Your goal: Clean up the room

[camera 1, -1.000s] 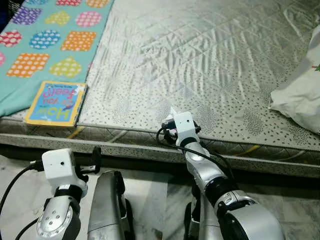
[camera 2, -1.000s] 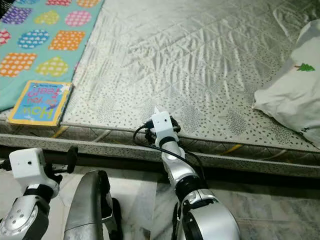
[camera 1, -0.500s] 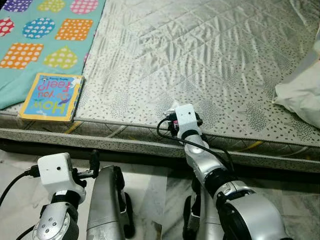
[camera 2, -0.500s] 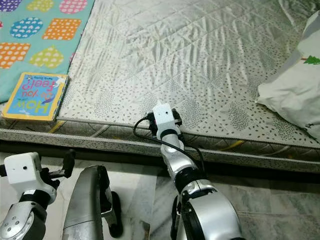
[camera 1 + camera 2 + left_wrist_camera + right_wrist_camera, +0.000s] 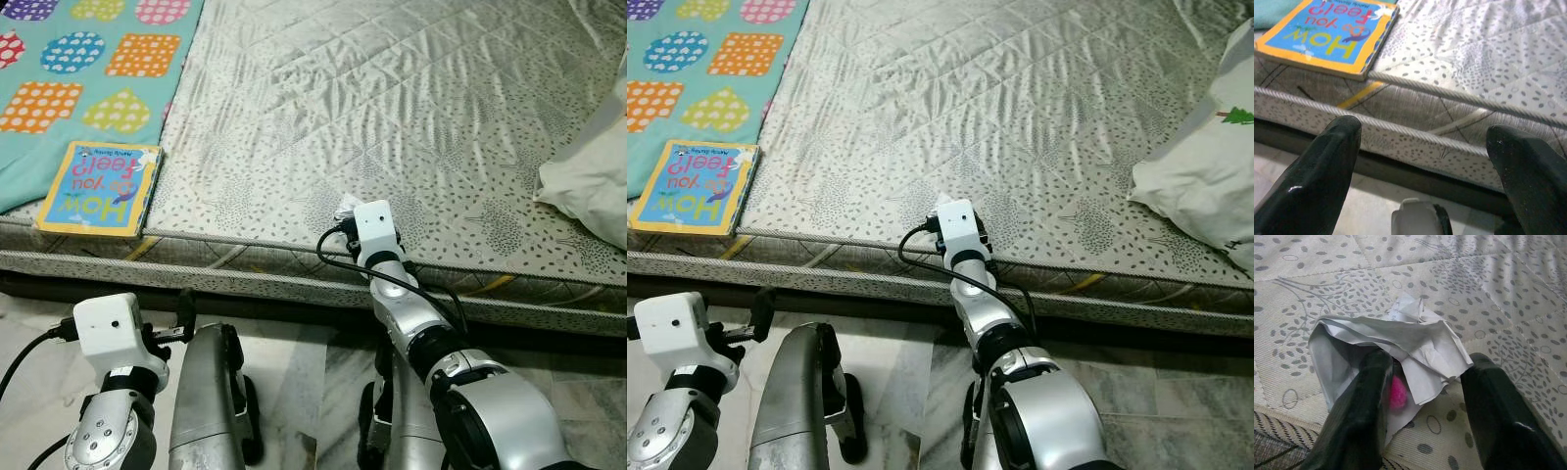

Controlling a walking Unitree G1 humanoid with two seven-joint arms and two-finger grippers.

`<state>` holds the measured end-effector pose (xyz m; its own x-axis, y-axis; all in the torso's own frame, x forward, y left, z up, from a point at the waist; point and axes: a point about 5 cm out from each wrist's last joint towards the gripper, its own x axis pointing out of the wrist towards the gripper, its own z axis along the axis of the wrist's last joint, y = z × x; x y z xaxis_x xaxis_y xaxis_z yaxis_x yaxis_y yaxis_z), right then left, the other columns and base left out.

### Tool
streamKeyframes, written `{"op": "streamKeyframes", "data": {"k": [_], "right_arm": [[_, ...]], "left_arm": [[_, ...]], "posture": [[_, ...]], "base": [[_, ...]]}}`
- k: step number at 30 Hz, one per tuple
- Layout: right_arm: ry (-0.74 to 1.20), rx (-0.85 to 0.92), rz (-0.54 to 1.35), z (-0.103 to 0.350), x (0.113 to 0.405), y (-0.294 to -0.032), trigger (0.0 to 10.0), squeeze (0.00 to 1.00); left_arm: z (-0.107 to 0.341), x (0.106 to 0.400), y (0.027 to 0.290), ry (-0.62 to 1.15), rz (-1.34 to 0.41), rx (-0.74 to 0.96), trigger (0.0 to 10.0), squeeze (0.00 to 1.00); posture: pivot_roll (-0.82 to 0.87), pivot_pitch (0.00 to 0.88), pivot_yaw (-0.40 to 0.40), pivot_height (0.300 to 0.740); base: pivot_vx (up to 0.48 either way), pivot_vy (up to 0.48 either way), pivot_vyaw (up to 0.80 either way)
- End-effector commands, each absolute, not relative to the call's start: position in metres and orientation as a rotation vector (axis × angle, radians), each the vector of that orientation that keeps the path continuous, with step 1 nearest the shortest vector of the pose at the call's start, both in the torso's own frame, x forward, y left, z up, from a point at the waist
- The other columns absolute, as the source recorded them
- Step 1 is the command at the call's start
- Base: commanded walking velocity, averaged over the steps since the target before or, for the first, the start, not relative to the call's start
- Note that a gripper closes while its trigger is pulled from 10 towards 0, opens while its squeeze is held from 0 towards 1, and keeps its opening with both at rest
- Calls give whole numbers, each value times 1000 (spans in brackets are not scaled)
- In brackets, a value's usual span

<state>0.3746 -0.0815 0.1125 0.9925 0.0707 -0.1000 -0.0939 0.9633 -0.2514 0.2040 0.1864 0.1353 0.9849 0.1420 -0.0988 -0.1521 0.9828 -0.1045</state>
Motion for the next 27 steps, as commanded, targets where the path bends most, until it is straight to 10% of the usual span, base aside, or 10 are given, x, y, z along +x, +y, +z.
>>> {"op": "streamKeyframes", "data": {"k": [1,27], "right_arm": [[120,-261,76,104,371,-84,0,0],[129,-184,54,99,371,-116,0,0]], "left_arm": [[127,202,190,130,166,-106,10000,0],[125,243,179,67,103,-146,10000,0]], "posture": [[106,293,1,553],[-8,142,30,553]], "base": [[0,0,0],[0,0,0]]}}
